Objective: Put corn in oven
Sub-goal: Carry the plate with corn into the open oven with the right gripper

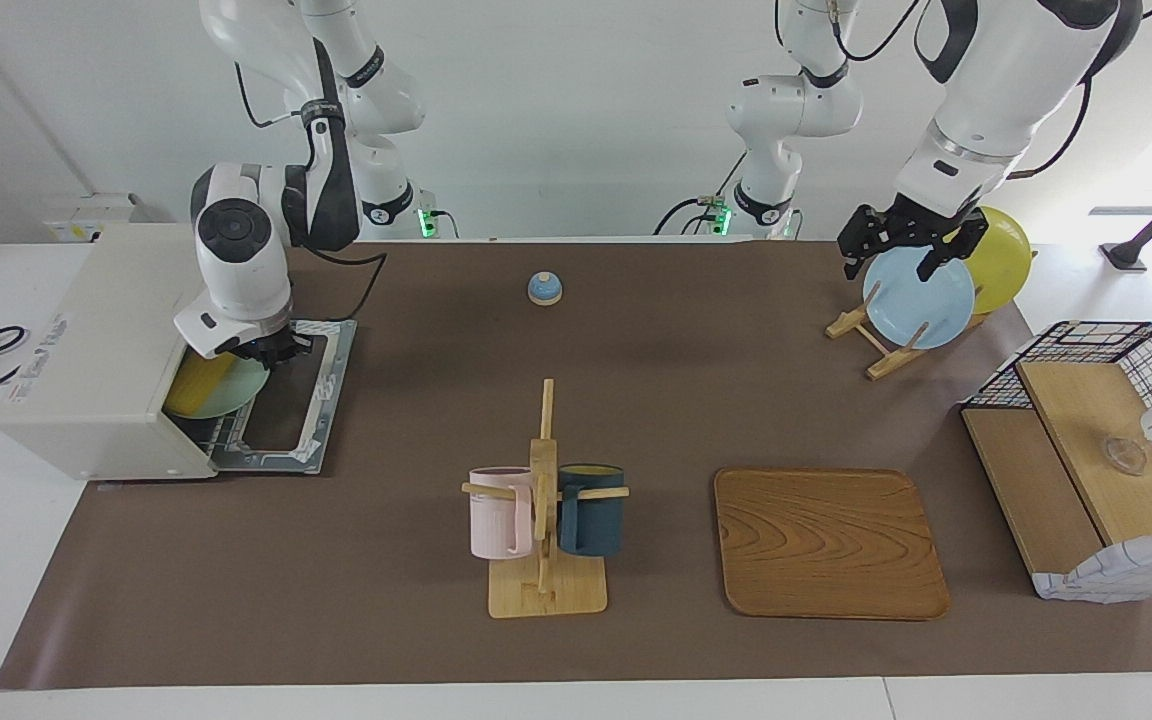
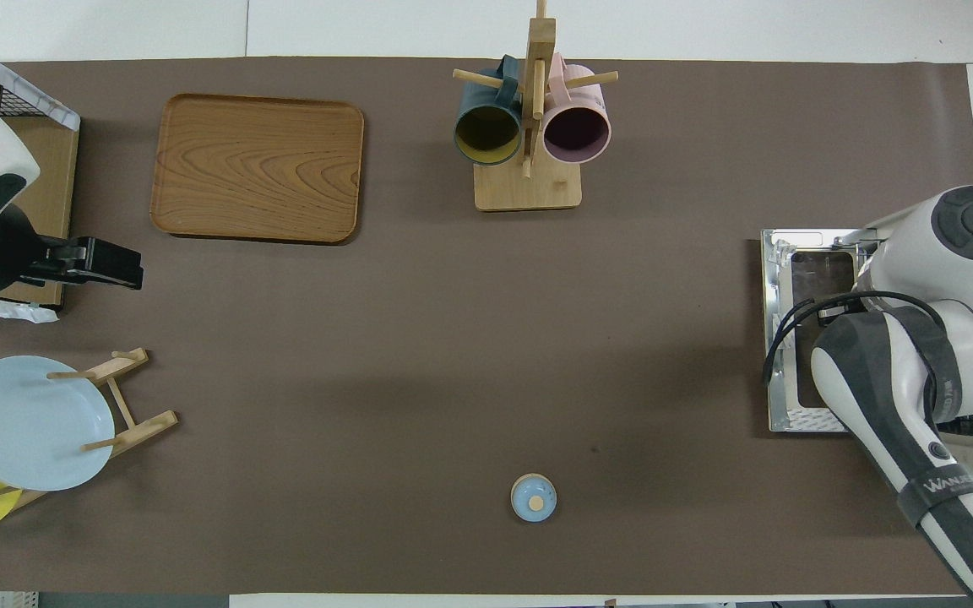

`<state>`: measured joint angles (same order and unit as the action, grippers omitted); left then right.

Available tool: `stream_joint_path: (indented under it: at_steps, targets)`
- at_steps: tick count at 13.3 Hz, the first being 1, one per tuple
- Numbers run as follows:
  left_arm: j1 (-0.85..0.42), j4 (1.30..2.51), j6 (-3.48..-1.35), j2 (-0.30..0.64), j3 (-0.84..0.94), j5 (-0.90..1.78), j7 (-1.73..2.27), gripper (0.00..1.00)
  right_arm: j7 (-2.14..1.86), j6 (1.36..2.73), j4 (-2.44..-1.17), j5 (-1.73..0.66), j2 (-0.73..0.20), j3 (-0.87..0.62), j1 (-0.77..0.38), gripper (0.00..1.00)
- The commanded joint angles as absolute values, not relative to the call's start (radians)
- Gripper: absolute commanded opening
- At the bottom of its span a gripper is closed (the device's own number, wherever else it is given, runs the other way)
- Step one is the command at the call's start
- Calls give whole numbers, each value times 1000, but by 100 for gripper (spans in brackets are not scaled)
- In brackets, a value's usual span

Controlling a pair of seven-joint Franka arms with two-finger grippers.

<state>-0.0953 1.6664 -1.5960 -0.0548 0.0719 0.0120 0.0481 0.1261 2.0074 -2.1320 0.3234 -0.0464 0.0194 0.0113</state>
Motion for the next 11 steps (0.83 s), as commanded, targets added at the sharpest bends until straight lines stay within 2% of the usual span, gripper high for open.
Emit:
stream_joint_path:
  at_steps: [1,5,7,11]
  targets:
    - [-86,1669,-1597,-60,80,-5,40,100,89,2039,-2172,284,-21,5,37,9]
    - [-86,1669,-1597,-60,80,-6,40,100,26,2077,-2195,276,-17,6,72,9]
    - [-86,1669,-1597,-60,80,-5,40,100,29,2077,-2195,272,-17,5,71,19]
    - [-86,1669,-1595,-60,80,-5,40,100,31,2072,-2175,247,-23,5,58,20]
